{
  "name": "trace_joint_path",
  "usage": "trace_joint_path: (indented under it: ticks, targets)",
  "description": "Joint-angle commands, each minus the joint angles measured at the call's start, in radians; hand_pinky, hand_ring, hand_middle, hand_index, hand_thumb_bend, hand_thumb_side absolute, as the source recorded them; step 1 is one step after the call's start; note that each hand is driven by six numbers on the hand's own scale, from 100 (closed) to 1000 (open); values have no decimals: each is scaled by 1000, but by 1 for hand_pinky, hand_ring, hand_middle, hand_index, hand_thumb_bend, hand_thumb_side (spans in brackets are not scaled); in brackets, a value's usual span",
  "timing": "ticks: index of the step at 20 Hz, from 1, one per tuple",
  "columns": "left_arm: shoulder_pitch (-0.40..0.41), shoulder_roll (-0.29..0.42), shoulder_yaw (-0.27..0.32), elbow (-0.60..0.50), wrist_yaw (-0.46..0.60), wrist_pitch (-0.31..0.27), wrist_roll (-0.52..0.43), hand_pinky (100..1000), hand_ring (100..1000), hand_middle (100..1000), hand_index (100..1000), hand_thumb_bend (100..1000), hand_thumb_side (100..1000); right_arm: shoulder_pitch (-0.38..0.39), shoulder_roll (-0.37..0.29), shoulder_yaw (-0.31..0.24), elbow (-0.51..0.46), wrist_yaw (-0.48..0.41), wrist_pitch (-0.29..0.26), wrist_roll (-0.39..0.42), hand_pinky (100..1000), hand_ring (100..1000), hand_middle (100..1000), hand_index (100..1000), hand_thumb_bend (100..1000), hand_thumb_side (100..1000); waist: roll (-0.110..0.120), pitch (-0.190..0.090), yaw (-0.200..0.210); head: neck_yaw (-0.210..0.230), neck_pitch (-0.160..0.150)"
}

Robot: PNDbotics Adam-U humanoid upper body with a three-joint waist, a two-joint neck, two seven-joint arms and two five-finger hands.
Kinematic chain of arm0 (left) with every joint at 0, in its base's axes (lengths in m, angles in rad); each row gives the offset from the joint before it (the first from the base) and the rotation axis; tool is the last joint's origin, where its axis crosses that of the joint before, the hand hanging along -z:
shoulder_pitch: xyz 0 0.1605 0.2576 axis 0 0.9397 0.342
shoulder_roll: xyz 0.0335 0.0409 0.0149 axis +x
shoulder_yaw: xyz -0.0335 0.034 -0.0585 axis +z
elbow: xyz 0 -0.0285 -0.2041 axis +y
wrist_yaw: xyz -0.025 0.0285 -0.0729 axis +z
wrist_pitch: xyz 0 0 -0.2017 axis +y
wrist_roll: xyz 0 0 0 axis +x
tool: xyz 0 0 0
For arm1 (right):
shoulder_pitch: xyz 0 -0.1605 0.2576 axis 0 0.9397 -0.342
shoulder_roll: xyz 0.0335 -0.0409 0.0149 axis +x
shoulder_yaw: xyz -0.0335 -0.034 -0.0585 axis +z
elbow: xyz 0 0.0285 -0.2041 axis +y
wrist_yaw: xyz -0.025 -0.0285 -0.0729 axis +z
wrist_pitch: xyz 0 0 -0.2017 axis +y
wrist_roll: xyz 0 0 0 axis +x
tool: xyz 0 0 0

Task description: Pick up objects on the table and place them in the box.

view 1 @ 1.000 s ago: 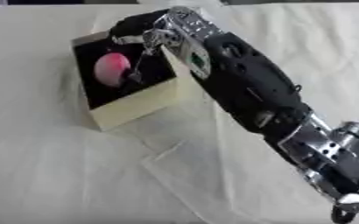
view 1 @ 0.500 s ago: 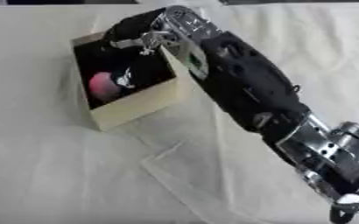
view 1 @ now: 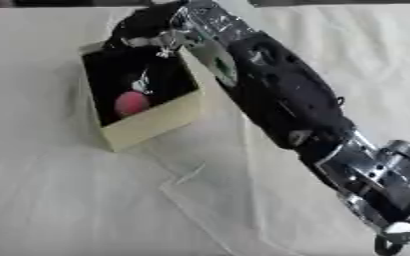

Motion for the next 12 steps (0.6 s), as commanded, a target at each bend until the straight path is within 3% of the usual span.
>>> trace_joint_path:
  ticks: [1,7,11,12]
  targets:
    - [-5,12,6,-20,3,-1,-1,706,775,774,784,100,729,-22,-37,-30,-86,-49,15,-21,827,855,767,942,100,459,9,-24,-3,6,-7]
    - [2,18,12,-20,-1,-2,10,706,775,774,785,100,727,0,-141,-69,-234,-140,40,-99,817,833,741,911,100,366,13,-27,-15,20,-3]
    - [8,22,16,-20,-5,-3,19,707,775,775,785,100,727,38,-236,-100,-339,-205,67,-164,818,827,735,899,100,395,17,-27,-28,30,0]
    - [9,23,18,-20,-6,-3,22,707,775,775,785,100,727,52,-261,-109,-366,-222,72,-180,819,828,737,894,100,451,19,-26,-31,33,1]
